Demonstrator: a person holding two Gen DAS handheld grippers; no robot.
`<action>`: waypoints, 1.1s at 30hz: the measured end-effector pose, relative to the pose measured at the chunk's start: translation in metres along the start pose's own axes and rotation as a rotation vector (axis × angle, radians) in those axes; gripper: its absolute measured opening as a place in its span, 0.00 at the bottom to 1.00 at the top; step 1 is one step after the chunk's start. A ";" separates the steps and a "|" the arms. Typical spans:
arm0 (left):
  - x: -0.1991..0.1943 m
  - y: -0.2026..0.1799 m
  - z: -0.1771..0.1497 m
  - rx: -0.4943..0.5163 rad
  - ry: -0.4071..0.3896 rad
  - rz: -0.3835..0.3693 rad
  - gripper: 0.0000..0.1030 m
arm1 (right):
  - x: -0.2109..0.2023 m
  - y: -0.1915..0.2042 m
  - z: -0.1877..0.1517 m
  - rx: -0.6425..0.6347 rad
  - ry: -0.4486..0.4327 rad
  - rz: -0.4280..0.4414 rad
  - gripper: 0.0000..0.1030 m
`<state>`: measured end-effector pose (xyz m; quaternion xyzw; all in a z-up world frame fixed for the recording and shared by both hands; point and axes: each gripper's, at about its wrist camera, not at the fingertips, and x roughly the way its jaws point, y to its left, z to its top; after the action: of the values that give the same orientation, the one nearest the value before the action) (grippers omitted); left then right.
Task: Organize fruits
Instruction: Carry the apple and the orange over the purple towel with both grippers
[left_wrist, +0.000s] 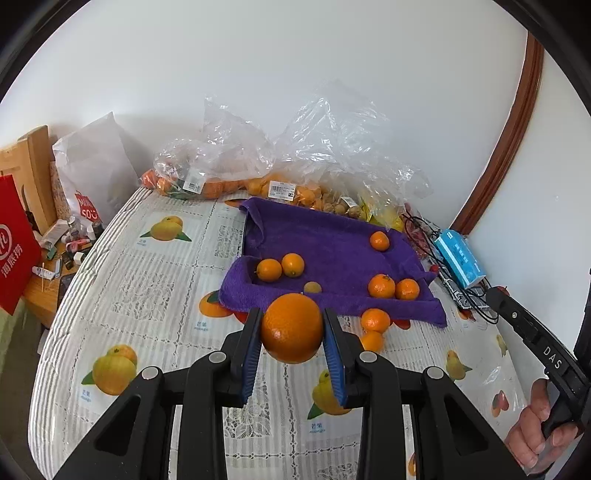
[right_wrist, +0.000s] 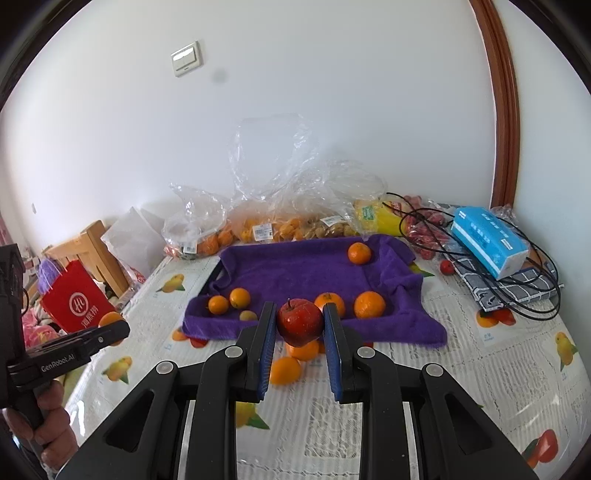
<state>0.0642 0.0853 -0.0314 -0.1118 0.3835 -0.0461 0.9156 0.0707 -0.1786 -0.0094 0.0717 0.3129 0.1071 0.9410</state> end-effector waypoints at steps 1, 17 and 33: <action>0.002 0.000 0.004 -0.001 0.003 -0.003 0.29 | 0.002 0.001 0.004 0.001 0.001 0.004 0.24; 0.048 -0.007 0.068 -0.004 0.037 0.018 0.29 | 0.045 -0.004 0.057 -0.011 0.029 0.004 0.24; 0.130 0.006 0.108 0.013 0.115 0.045 0.29 | 0.149 -0.032 0.072 -0.038 0.123 -0.021 0.24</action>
<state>0.2323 0.0869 -0.0496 -0.0942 0.4377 -0.0343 0.8935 0.2356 -0.1783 -0.0439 0.0439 0.3685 0.1071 0.9224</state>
